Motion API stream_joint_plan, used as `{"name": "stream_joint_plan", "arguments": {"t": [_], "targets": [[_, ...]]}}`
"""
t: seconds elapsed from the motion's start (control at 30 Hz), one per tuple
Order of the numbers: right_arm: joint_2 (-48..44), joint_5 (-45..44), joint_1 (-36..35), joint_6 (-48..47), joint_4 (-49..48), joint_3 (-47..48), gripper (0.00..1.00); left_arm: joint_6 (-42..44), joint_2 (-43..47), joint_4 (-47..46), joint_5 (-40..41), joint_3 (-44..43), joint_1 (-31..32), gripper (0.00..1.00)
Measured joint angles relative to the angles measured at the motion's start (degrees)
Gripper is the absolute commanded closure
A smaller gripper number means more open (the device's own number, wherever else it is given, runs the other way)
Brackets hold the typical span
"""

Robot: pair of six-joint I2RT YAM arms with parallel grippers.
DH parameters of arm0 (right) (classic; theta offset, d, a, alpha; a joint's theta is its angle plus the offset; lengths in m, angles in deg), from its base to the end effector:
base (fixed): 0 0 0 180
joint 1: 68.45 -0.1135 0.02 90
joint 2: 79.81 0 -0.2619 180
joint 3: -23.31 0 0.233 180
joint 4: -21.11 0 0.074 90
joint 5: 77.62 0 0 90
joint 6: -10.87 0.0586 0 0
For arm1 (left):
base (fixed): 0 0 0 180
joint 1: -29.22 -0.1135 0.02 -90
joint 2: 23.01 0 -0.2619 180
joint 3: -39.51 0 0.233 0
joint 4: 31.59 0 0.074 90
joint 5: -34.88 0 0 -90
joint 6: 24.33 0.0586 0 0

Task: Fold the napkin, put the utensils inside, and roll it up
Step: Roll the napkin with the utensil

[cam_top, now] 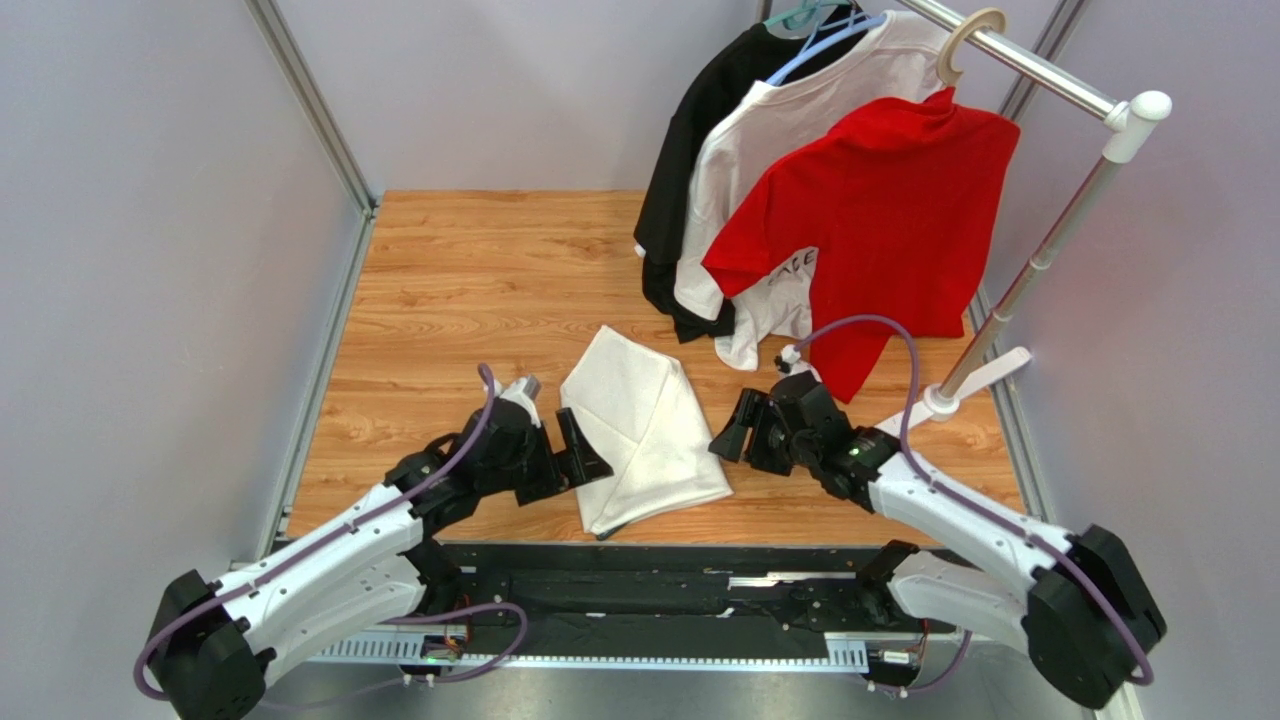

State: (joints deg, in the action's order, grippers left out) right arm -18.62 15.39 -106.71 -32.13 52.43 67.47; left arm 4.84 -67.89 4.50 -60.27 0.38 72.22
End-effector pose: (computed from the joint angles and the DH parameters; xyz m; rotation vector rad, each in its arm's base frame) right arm 0.1588 0.1291 0.1757 0.1689 2.5453 0.7064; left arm 0.1170 -0.1163 0.1867 -0.3410 2.5010 -0.9577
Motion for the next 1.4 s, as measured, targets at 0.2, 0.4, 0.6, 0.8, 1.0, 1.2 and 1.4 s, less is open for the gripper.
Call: {"name": "stream_joint_plan", "arguments": {"t": [0.2,0.4,0.6,0.8,1.0,1.2,1.4], "targets": [[-9.9,-3.0,-7.9,2.0,0.5,1.0,0.38,7.9,-1.1,3.6,-0.4,-6.4,-8.5,0.01],[-5.2,-6.6,-26.4,10.6,-7.2,-0.2,0.37,17.2,-3.0,5.8,-4.0,-10.6,-20.6,0.01],[7.0,-9.4,-33.8,16.2,-17.2,-0.3,0.36,23.3,-4.5,7.5,-6.0,-12.1,-23.3,0.01],[16.0,-11.1,-36.2,19.0,-24.7,0.4,0.36,25.8,-4.9,6.3,-6.8,-12.1,-24.3,0.01],[19.8,-12.2,-36.4,20.8,-28.3,2.0,0.36,26.7,-4.9,5.9,-6.8,-12.1,-24.4,0.01],[24.0,-12.6,-36.8,21.8,-30.4,4.2,0.36,26.7,-4.9,5.6,-7.0,-12.1,-24.4,0.01],[25.3,-13.1,-38.2,22.2,-30.2,6.0,0.36,26.7,-5.2,5.4,-7.5,-12.1,-24.4,0.01]]}}
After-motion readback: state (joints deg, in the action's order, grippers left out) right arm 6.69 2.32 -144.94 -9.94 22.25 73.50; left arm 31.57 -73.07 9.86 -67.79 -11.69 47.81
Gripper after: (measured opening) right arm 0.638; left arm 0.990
